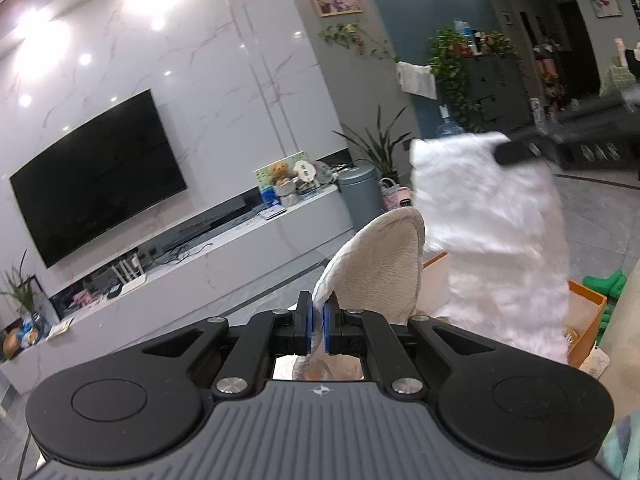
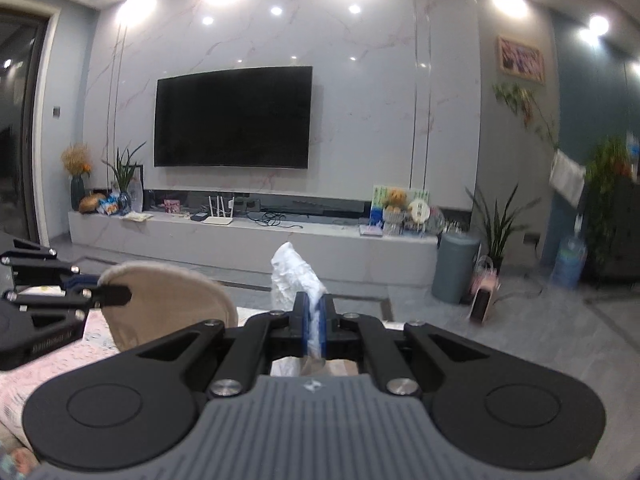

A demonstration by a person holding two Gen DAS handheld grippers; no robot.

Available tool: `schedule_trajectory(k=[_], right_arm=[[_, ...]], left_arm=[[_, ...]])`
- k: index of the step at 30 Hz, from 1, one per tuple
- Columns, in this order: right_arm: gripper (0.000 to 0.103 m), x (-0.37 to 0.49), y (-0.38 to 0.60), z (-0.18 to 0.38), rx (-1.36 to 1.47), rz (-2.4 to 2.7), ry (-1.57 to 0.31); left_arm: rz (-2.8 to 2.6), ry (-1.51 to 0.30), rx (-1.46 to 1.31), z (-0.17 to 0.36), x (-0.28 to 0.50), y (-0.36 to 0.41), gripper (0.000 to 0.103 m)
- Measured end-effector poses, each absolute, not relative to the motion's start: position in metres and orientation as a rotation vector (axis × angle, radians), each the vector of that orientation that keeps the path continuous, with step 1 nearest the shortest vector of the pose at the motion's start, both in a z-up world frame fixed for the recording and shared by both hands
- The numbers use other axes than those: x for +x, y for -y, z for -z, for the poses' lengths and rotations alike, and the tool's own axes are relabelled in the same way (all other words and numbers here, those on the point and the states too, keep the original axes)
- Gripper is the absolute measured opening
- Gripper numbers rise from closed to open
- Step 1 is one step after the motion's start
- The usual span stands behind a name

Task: Organize soft objects
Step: 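Lift the insole and white cloth and carry them toward the orange box with both tools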

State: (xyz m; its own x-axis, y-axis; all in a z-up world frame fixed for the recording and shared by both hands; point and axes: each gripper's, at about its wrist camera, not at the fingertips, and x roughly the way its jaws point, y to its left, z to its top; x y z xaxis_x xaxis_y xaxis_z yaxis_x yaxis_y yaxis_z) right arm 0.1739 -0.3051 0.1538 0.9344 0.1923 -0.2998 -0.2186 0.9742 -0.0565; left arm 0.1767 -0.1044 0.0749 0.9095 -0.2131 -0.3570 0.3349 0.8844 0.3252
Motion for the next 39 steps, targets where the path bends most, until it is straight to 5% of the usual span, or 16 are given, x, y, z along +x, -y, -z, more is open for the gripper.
schedule_trajectory(k=[10, 23, 39], right_arm=[[0.002, 0.213, 0.310, -0.209, -0.237, -0.153, -0.238], [0.002, 0.270, 0.337, -0.193, -0.231, -0.106, -0.308], [0.002, 0.335, 0.387, -0.033, -0.066, -0.184, -0.722]], left_arm=[[0.314, -0.294, 0.425, -0.083, 0.200, 0.131, 0.005], [0.370, -0.340, 0.476, -0.067, 0.242, 0.181, 0.005], [0.417, -0.480, 0.498, -0.018, 0.287, 0.205, 0.005]])
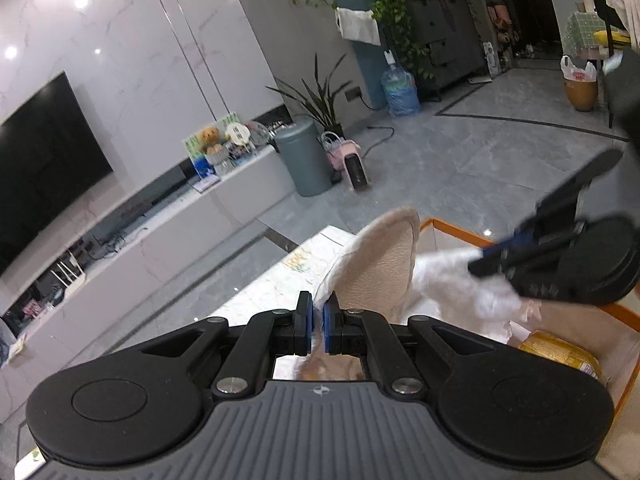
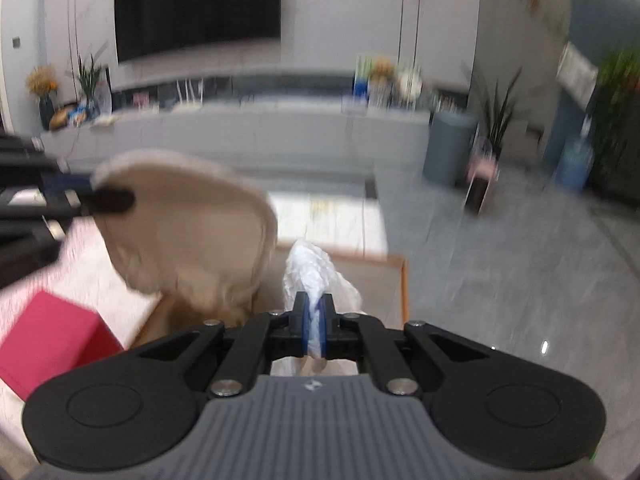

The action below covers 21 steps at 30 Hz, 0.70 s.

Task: Organize soft objects
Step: 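Lift the insole and white cloth and carry them toward the orange box with both tools, then lower the insole and white cloth over the orange box with both tools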

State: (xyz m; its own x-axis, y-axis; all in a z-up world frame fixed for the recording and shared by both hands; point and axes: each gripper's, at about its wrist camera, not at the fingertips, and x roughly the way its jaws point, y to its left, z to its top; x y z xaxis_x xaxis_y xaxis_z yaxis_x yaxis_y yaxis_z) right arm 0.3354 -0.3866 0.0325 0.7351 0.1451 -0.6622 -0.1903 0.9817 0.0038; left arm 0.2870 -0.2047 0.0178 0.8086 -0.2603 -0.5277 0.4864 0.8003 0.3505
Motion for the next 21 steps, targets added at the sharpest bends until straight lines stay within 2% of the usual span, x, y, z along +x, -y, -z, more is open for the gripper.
schedule_trajectory(k=[4, 14, 18, 21], right_arm=[[0.002, 0.352, 0.390, 0.002, -0.026, -0.214, -0.829], [0.003, 0.387, 0.383, 0.041, -0.062, -0.190, -1.049], [0.003, 0.391, 0.379, 0.046, -0.088, -0.168, -1.075], [0.005, 0.381, 0.375, 0.048, -0.130, -0.164, -1.061]], left_arm=[[0.427, -0.481, 0.517, -0.011, 0.292, 0.212, 0.005], [0.489, -0.437, 0.504, -0.008, 0.303, 0.224, 0.006], [0.502, -0.409, 0.488, -0.012, 0.303, 0.233, 0.006], [0.507, -0.457, 0.498, -0.005, 0.307, 0.236, 0.005]])
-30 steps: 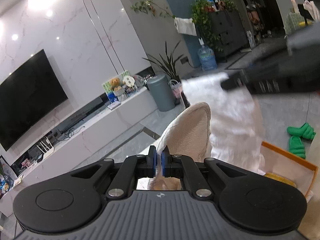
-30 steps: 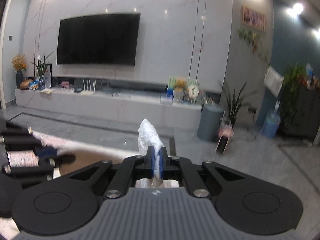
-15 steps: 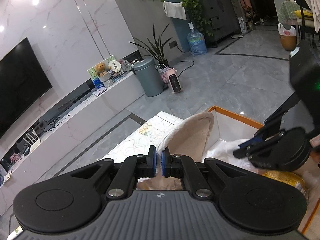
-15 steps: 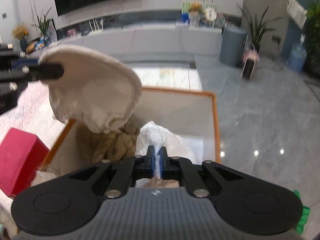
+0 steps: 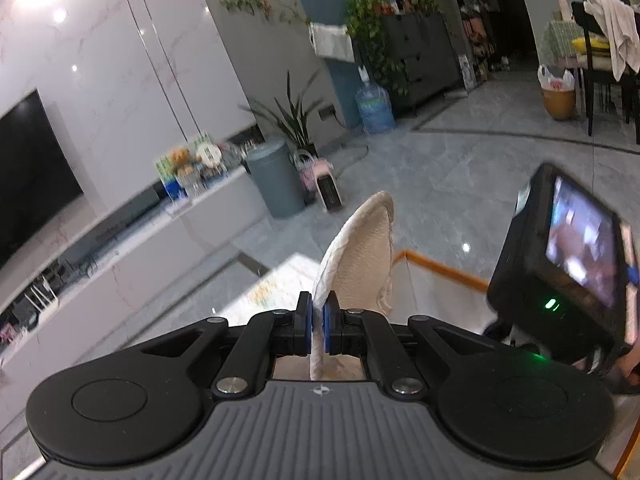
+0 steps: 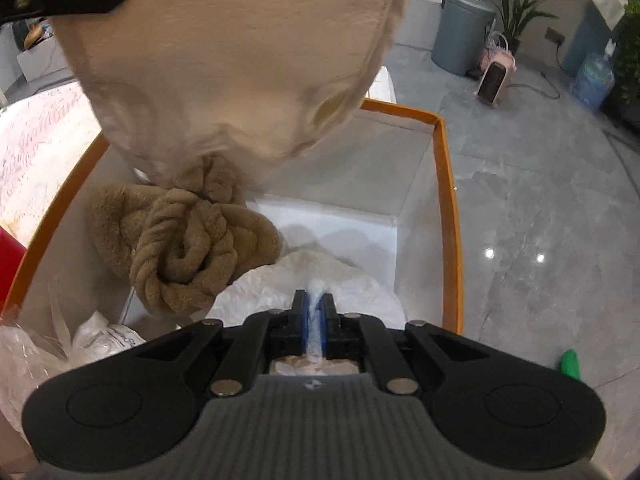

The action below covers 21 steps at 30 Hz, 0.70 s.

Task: Organize soft objects
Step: 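Lower the insole and white cloth over the orange box with both tools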

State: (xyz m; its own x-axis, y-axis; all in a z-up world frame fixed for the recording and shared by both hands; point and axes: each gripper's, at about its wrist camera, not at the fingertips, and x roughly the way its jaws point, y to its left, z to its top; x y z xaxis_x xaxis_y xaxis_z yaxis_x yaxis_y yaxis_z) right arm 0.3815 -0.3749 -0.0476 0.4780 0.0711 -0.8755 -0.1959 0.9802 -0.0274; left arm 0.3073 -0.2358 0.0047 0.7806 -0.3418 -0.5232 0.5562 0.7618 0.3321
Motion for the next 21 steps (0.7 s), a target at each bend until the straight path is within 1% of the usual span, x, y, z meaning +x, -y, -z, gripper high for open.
schedule_trajectory(k=[4, 5, 6, 7, 9, 10, 11, 12, 14, 17, 19, 20, 21], right_arm=[[0.008, 0.370, 0.378, 0.033, -0.123, -0.188, -1.022], [0.014, 0.367, 0.381, 0.028, -0.108, -0.192, -1.016], [0.021, 0.365, 0.386, 0.023, -0.089, -0.195, -1.008], [0.025, 0.364, 0.389, 0.017, -0.066, -0.204, -1.001], [0.036, 0.358, 0.395, 0.005, -0.010, -0.237, -0.992], [0.039, 0.356, 0.397, 0.001, 0.013, -0.257, -0.989], [0.046, 0.353, 0.398, -0.002, 0.025, -0.280, -0.992], [0.054, 0.352, 0.397, -0.003, 0.023, -0.299, -1.001], [0.063, 0.348, 0.387, -0.002, -0.022, -0.317, -1.013], [0.063, 0.350, 0.373, 0.008, -0.106, -0.301, -1.039], [0.062, 0.357, 0.378, 0.015, -0.112, -0.296, -1.052], [0.050, 0.361, 0.379, 0.018, -0.114, -0.290, -1.057], [0.027, 0.363, 0.379, 0.020, -0.113, -0.279, -1.058]], left_arm=[[0.518, -0.559, 0.486, 0.015, 0.316, 0.232, 0.005], [0.519, -0.575, 0.481, 0.019, 0.317, 0.231, 0.005], [0.519, -0.584, 0.478, 0.022, 0.317, 0.229, 0.005], [0.519, -0.588, 0.476, 0.024, 0.316, 0.227, 0.005], [0.524, -0.597, 0.473, 0.026, 0.315, 0.224, 0.005], [0.523, -0.601, 0.472, 0.026, 0.316, 0.224, 0.005], [0.522, -0.603, 0.470, 0.026, 0.316, 0.222, 0.006], [0.521, -0.605, 0.465, 0.026, 0.315, 0.221, 0.005], [0.519, -0.611, 0.452, 0.024, 0.316, 0.219, 0.005], [0.515, -0.618, 0.434, 0.022, 0.315, 0.215, 0.006], [0.509, -0.622, 0.432, 0.023, 0.315, 0.212, 0.006], [0.507, -0.624, 0.433, 0.024, 0.315, 0.211, 0.006], [0.504, -0.625, 0.435, 0.024, 0.315, 0.211, 0.006]])
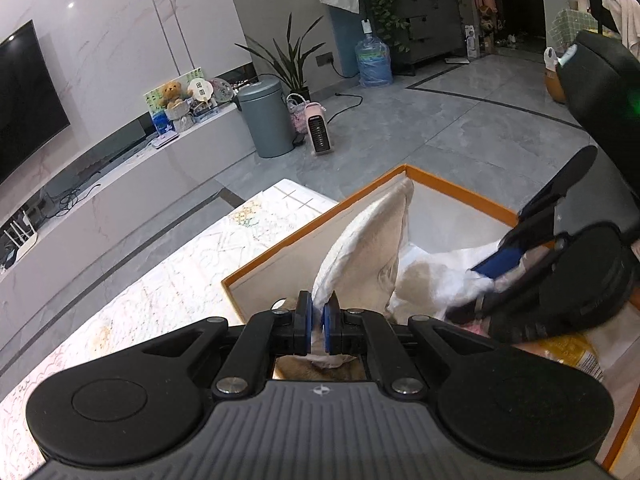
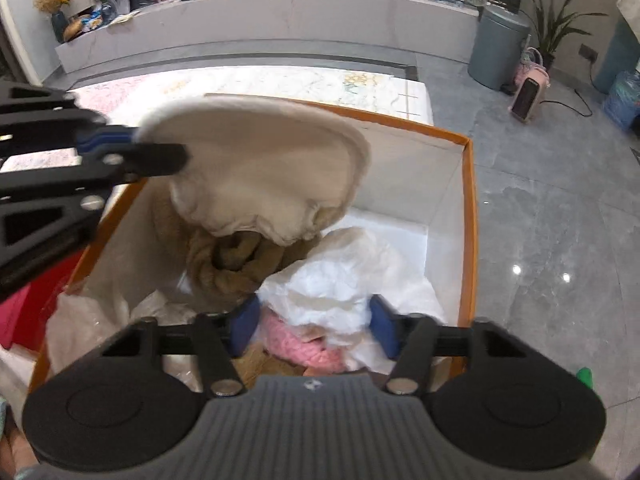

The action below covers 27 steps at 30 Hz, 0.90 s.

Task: Organize soft objects
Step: 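Lower the insole and white cloth over the orange box with both tools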

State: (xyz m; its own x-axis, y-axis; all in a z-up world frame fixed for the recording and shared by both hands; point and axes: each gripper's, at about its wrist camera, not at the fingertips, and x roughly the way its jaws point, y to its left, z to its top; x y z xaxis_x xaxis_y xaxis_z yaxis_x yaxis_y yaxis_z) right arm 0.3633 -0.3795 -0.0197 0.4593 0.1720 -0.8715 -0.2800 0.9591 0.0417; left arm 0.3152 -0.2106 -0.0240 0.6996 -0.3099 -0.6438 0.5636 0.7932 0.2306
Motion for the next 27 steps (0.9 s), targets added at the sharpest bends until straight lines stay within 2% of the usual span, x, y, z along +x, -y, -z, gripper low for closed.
schedule_trajectory(k=[3, 6, 12, 16, 23, 27], right_arm=[[0.012, 0.370, 0.386, 0.019, -0.048, -0.271, -1.070], [0.009, 0.372, 0.384, 0.011, -0.085, -0.249, -1.030], [0.008, 0.389, 0.387, -0.025, -0.055, -0.213, -0.886], [0.008, 0.403, 0.380, -0.017, -0.106, -0.193, -0.870], [0.009, 0.414, 0.371, 0.036, -0.190, -0.217, -1.027], [0.012, 0.408, 0.372, 0.044, -0.212, -0.236, -1.058]], left_arm=[[0.497, -0.623, 0.430, 0.024, 0.317, 0.209, 0.006], [0.470, -0.598, 0.411, 0.021, 0.320, 0.211, 0.006], [0.426, -0.522, 0.351, 0.002, 0.334, 0.216, 0.006], [0.451, -0.558, 0.324, 0.005, 0.345, 0.224, 0.006], [0.540, -0.663, 0.376, 0.032, 0.348, 0.236, 0.006], [0.587, -0.733, 0.363, 0.043, 0.353, 0.238, 0.007]])
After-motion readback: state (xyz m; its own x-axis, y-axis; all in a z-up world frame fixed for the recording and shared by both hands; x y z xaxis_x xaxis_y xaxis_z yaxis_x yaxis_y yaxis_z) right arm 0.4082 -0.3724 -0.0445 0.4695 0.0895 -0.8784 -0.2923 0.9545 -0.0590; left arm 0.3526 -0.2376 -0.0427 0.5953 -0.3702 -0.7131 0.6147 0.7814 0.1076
